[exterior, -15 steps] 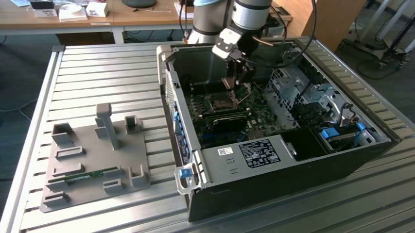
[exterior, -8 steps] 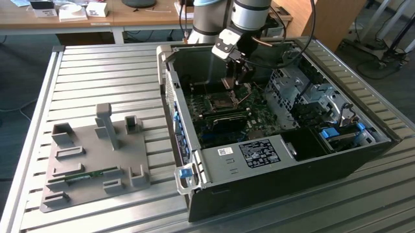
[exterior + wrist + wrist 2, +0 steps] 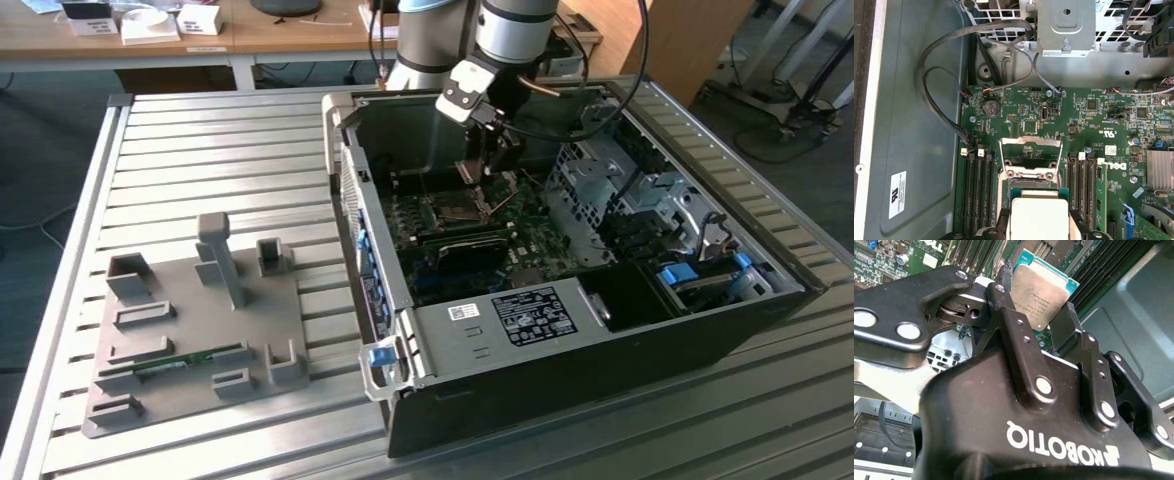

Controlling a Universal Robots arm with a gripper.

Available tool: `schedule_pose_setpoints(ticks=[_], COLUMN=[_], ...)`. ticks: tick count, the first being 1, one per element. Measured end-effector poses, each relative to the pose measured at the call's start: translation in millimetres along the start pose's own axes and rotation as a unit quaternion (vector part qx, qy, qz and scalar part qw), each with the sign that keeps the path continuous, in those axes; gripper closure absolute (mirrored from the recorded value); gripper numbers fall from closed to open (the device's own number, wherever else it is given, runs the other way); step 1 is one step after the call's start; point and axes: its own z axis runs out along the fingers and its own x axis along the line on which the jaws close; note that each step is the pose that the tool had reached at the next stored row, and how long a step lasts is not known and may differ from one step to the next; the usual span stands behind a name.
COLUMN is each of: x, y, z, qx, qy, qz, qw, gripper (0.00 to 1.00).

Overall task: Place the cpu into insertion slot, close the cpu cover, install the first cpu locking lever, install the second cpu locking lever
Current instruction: 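Place the cpu into insertion slot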

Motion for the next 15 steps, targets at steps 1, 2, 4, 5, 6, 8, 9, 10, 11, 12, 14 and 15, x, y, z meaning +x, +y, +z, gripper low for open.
schedule_pose_setpoints(ticks=[1, 2, 4, 5, 6, 8, 9, 10, 11, 12, 14, 15], x=[0.0, 0.0, 0.0, 0.0, 0.0, 0.0, 0.0, 0.0, 0.0, 0.0, 0.0, 0.0], y=[0.0, -0.1, -0.1, -0.1, -0.1, -0.1, -0.1, -0.1, -0.1, -0.1, -0.1, -0.1], z=[0.1, 0.1, 0.1, 0.0, 0.0, 0.1, 0.2, 0.5, 0.6, 0.6, 0.7, 0.7], qx=[0.0000, -0.0001, 0.0000, 0.0000, 0.0000, 0.0000, 0.0000, -0.0001, 0.0000, 0.0000, 0.0000, 0.0000], qy=[0.0004, 0.0009, 0.0011, 0.0012, 0.0012, 0.0013, 0.0013, 0.0013, 0.0013, 0.0012, 0.0013, 0.0012], qz=[0.000, 0.000, 0.000, 0.000, 0.000, 0.000, 0.000, 0.000, 0.000, 0.000, 0.000, 0.000], qw=[1.0000, 1.0000, 1.0000, 1.0000, 1.0000, 1.0000, 1.0000, 1.0000, 1.0000, 1.0000, 1.0000, 1.0000], gripper=[0.46, 0.46, 0.46, 0.46, 0.46, 0.46, 0.46, 0.46, 0.46, 0.46, 0.46, 0.46])
